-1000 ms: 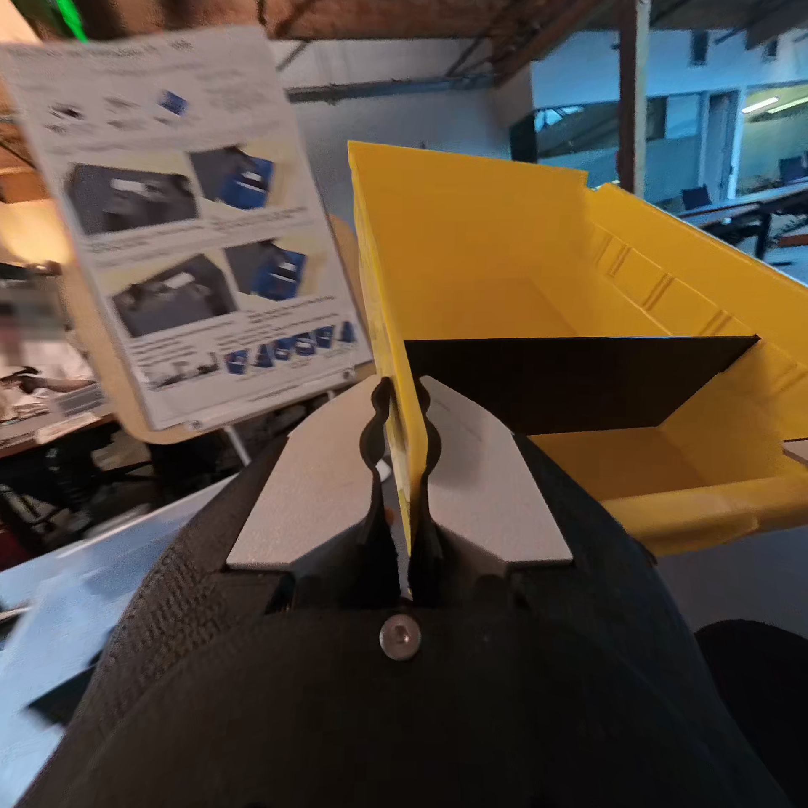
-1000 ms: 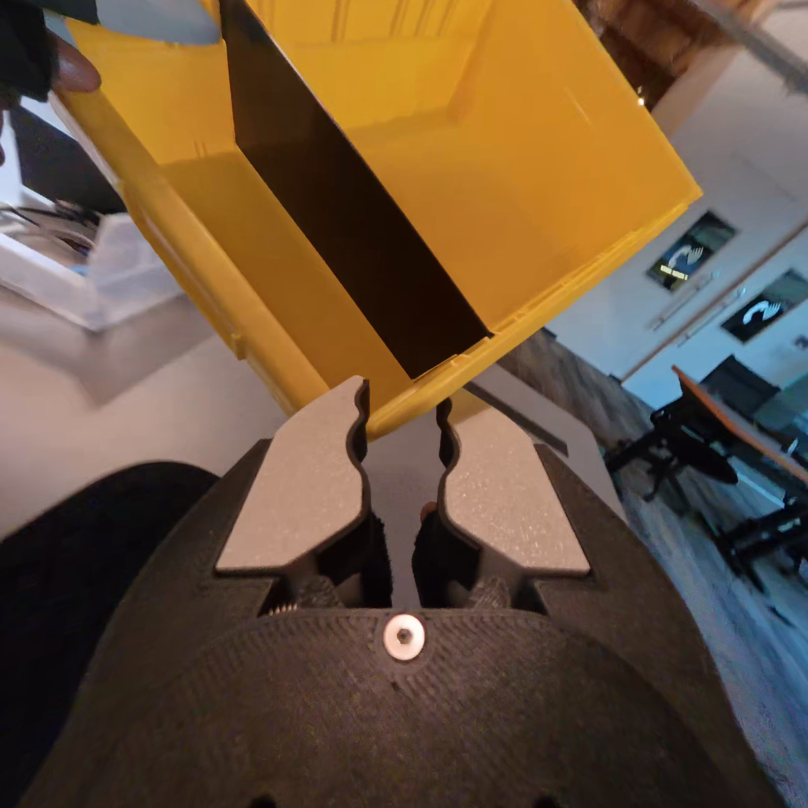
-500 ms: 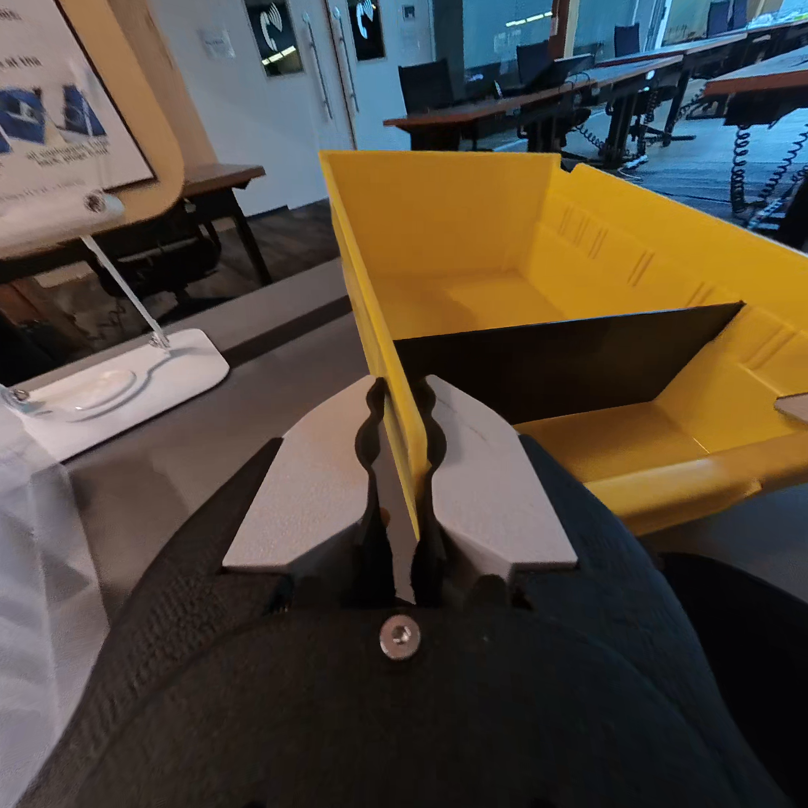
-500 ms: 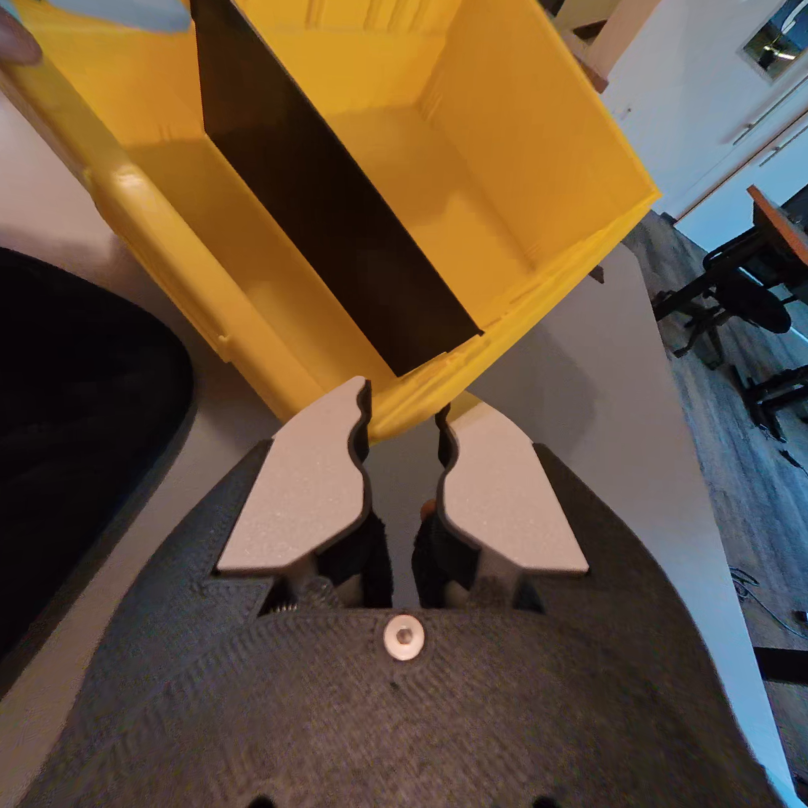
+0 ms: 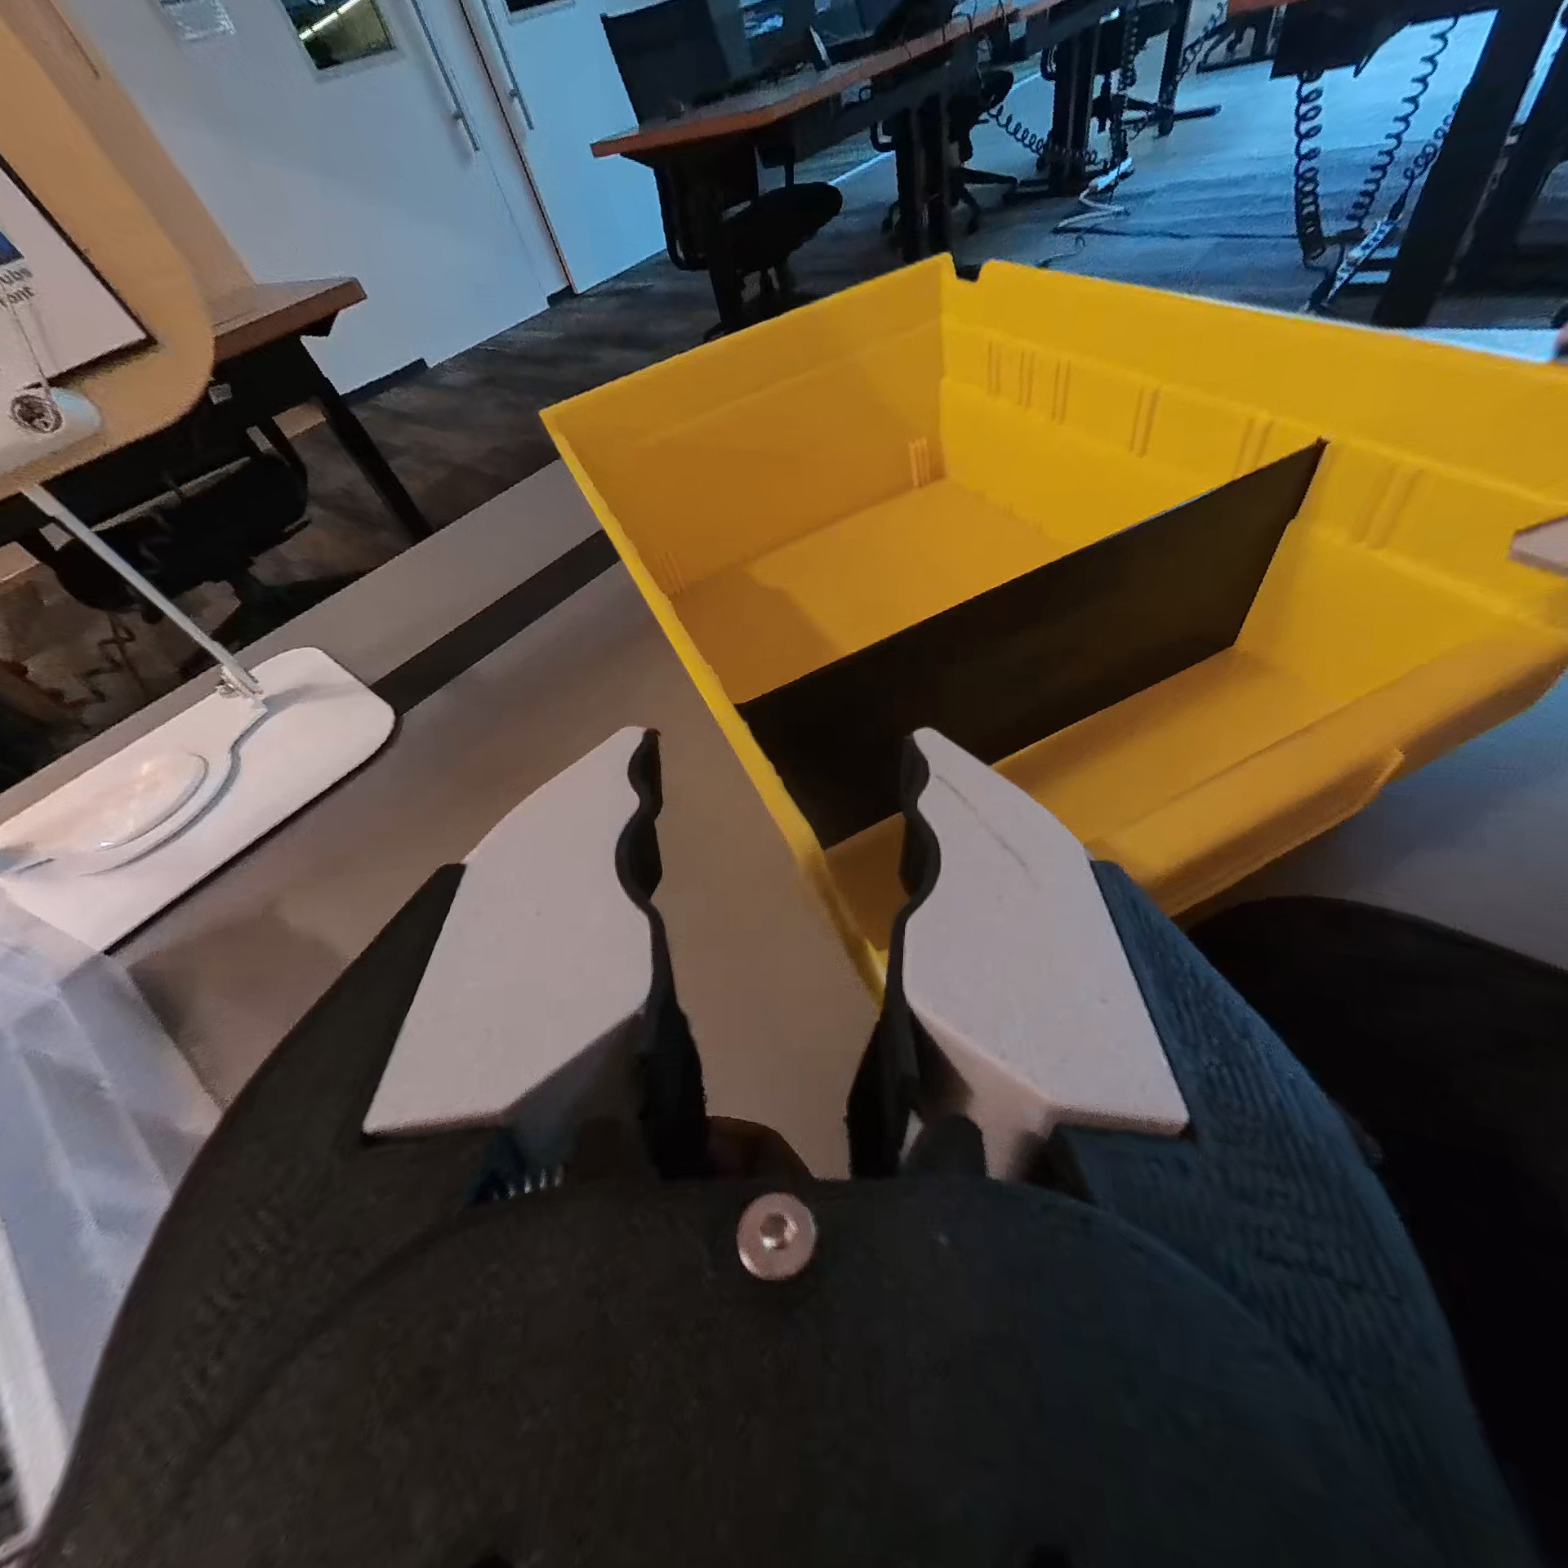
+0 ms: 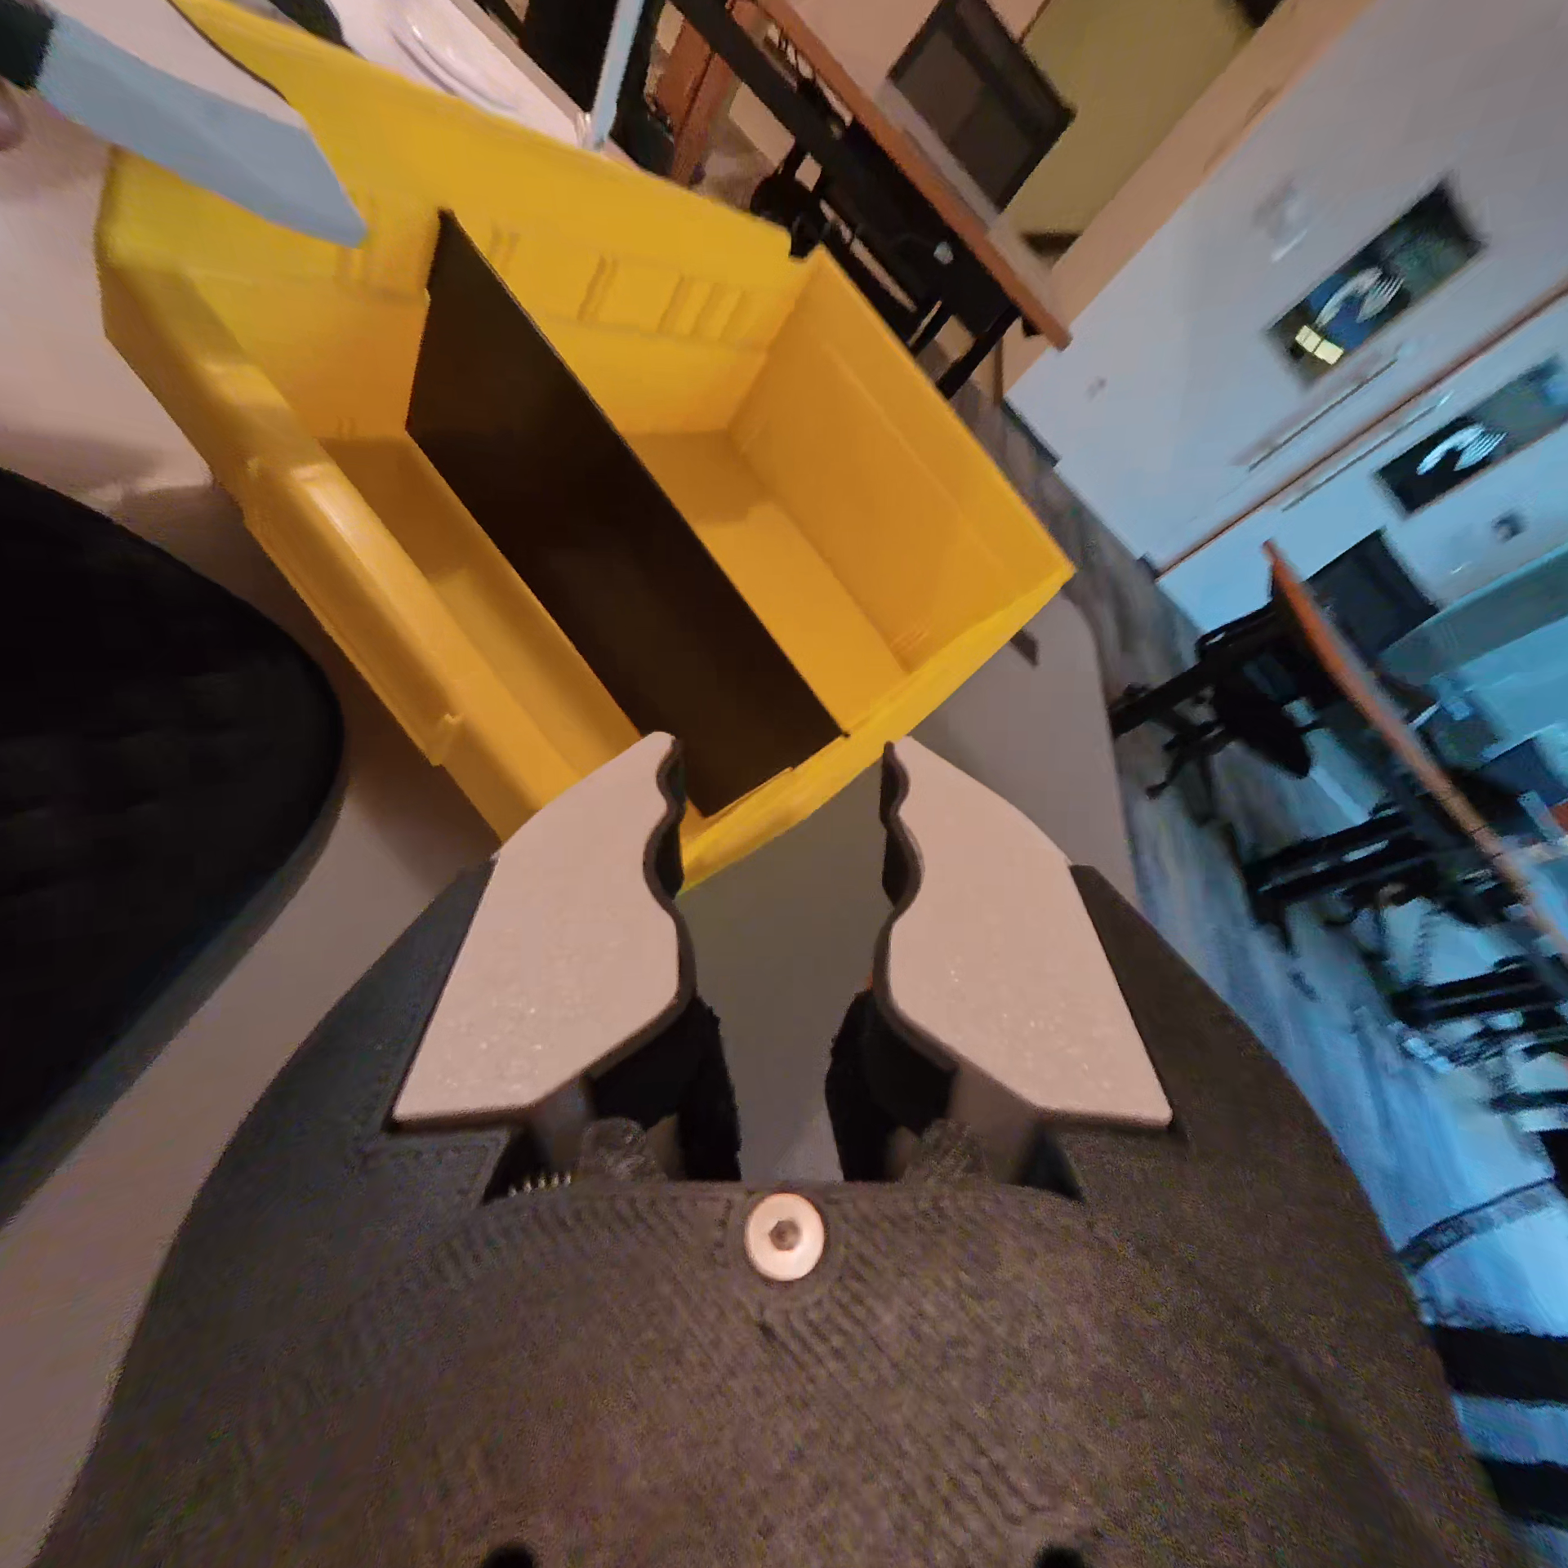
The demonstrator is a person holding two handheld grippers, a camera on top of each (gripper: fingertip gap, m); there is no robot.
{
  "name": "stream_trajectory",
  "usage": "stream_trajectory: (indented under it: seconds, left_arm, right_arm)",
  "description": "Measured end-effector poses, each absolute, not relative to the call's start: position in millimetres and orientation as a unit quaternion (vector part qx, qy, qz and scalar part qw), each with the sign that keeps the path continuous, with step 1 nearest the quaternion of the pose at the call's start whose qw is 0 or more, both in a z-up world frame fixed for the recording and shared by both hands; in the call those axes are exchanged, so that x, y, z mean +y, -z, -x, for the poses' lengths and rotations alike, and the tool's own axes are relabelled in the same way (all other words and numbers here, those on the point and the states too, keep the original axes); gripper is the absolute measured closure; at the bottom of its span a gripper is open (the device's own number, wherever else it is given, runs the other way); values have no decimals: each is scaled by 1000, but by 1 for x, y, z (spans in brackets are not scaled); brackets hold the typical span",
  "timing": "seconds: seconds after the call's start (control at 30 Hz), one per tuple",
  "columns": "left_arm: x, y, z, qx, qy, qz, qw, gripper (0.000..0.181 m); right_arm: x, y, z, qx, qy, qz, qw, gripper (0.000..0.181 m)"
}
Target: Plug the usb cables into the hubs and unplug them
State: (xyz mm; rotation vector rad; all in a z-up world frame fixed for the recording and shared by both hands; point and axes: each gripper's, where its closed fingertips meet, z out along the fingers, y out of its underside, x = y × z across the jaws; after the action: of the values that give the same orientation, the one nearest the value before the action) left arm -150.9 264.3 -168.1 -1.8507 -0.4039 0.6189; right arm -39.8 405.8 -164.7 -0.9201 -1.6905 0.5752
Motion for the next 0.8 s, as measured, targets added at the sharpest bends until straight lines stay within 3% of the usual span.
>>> stream_trajectory:
  seconds: [0.17, 0.33, 0.6, 0.8]
  left_arm:
    - [250, 155, 126, -135, -255, 790, 540, 123]
    - [192, 149, 95, -80, -259, 824, 497, 122]
    - [58, 218, 122, -91, -257, 912, 306, 124]
    - [31, 232, 145, -83, -272, 924, 256, 132]
  right_arm:
    - [372, 139, 38, -736, -243, 311, 550, 126]
    - [317, 157, 39, -805, -293, 240, 456, 115]
    - [292, 200, 75, -863, -241, 217, 388, 125]
    - [287, 220, 92, -890, -184, 216, 356, 126]
